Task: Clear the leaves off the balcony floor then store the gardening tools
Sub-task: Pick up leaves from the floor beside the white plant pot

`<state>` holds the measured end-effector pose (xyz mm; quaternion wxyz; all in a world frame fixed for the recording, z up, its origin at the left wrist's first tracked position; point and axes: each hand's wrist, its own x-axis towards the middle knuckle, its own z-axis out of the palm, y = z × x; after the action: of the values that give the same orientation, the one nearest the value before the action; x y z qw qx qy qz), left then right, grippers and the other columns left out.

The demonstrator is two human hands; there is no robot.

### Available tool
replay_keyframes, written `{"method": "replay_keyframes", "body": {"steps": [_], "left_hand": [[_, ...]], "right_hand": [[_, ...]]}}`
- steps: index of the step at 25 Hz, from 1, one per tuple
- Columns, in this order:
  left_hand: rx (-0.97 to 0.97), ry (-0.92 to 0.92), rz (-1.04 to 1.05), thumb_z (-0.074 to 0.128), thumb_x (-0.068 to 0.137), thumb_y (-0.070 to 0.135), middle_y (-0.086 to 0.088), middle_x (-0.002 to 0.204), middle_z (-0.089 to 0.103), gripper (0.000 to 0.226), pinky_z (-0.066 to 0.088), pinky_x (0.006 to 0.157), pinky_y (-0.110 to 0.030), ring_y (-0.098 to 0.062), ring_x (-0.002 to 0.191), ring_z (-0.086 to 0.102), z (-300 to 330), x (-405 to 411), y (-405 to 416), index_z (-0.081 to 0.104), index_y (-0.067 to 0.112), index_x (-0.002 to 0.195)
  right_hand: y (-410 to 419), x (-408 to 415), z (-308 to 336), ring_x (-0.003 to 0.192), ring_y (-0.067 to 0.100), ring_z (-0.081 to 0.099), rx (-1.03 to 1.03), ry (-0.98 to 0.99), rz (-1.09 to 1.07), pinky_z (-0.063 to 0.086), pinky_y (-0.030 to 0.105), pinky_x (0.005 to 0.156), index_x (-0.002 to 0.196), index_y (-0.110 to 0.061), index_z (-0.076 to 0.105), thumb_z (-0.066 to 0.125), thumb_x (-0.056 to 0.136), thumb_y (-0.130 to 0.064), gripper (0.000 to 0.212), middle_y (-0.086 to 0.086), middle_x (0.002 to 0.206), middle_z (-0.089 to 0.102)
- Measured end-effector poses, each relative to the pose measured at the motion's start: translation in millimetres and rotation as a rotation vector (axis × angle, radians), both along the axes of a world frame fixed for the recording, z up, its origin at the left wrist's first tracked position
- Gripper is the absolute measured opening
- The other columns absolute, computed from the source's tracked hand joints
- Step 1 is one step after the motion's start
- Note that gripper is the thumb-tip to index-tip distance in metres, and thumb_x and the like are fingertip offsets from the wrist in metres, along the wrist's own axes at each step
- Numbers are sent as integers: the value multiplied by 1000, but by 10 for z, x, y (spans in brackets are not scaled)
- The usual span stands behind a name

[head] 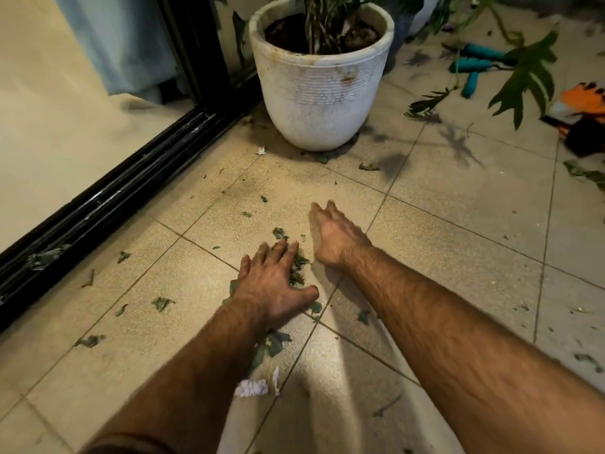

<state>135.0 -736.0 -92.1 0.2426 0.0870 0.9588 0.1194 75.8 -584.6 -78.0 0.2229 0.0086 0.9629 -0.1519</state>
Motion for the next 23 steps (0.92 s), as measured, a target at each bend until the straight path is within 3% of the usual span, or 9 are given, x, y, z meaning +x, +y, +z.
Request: {"method": "replay_keyframes", "body": {"steps": [4,7,9,10,12,14,16,19,23], "left_hand": [[86,65,-89,44,86,64,8,169,5,85,0,126,-46,-18,155,-3,-1,239,59,12,35,160],[168,168,-215,39,92,62,18,166,12,69,-10,121,-36,-7,153,-1,19,586,-36,20,44,156],[173,259,-92,30,91,69,24,162,7,67,-11,120,-37,-6,153,-2,19,642,-229,20,47,154],[161,307,29,27,90,74,23,162,5,71,-9,121,-39,-9,153,-3,19,636,-346,18,45,155],[75,370,305,18,85,84,9,167,-1,89,-6,122,-47,-21,155,-4,7,628,-604,12,36,159],[-6,317,583,6,76,93,-6,169,-7,107,-5,121,-56,-35,154,-7,-7,683,-843,7,29,161],[1,200,756,-1,67,99,-13,168,-10,119,-5,121,-60,-42,152,-9,-10,770,-977,8,28,162],[57,97,703,2,70,97,-15,168,-9,116,-3,121,-59,-43,152,-8,-27,938,-824,4,26,162],[260,57,355,5,79,91,1,168,-16,100,-10,122,-51,-26,153,-19,-79,1183,-81,-4,33,161]], "right_hand": [[80,346,-45,159,24,4,46,76,121,10,39,129,164,-20,9,55,96,-3,85,3,173,0],[153,898,-30,154,20,23,-119,192,119,21,32,123,159,-20,33,56,98,-6,67,1,167,27],[318,1167,-64,143,15,42,-160,269,115,30,31,119,147,-30,49,54,101,-13,50,-8,153,49],[471,1282,-92,140,12,44,-136,306,67,26,31,121,144,-32,51,51,103,-17,44,-11,150,51],[896,1512,-166,148,13,34,-23,413,-146,12,39,127,144,-31,50,46,104,-26,41,-7,156,45],[1397,1759,-217,151,27,31,148,492,-453,19,54,125,144,-21,51,46,102,-33,43,8,160,39],[1844,1985,-257,150,40,28,264,395,-776,26,63,118,149,-12,44,45,103,-39,54,21,161,32],[2105,2200,-237,154,43,12,169,64,-1080,17,60,122,159,-13,25,33,105,-54,68,23,167,13],[1539,2220,-179,153,41,19,-4,149,-793,27,58,121,157,-9,28,30,107,-46,62,19,167,13]]}}
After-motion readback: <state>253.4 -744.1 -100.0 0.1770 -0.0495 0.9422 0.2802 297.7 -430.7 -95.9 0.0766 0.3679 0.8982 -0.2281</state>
